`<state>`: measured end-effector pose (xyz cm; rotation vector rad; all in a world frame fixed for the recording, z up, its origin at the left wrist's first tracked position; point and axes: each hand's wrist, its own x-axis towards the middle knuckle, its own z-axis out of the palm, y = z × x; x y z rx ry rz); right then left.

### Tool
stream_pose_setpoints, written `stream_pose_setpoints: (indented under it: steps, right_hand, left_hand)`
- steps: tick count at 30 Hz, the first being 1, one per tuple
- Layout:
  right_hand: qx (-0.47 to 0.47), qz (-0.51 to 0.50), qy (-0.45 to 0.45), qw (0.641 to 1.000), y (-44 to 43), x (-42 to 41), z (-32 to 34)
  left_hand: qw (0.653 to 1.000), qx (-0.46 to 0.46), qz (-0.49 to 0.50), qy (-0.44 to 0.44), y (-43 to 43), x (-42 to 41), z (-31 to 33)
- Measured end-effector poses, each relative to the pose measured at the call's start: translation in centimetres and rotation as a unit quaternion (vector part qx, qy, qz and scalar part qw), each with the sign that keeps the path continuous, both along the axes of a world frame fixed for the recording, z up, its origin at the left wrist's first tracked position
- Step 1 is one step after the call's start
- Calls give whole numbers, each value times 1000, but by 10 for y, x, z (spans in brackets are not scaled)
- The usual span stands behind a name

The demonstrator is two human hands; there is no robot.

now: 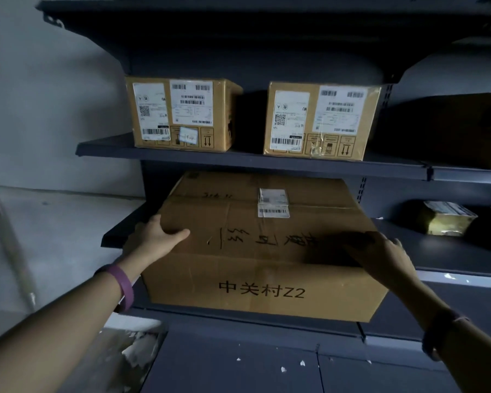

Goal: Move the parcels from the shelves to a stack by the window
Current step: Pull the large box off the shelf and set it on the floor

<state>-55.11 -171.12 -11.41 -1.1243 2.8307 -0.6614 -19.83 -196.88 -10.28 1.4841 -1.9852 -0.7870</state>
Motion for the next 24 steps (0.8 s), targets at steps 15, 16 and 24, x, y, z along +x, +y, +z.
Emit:
stream_pose_setpoints:
  steps: [15,16,24]
  right_hand:
    - [-226,-62,-226,946,-4,5,-63]
    - [-240,-60,-234,940,-6,3,-65]
    - [-301,-62,-284,908,-3,2,-78]
  left_hand:
    - [983,139,13,115,-10,13,-56]
    - [981,142,14,131,-13,11,-59]
    - [966,142,3,217,-18,7,-68]
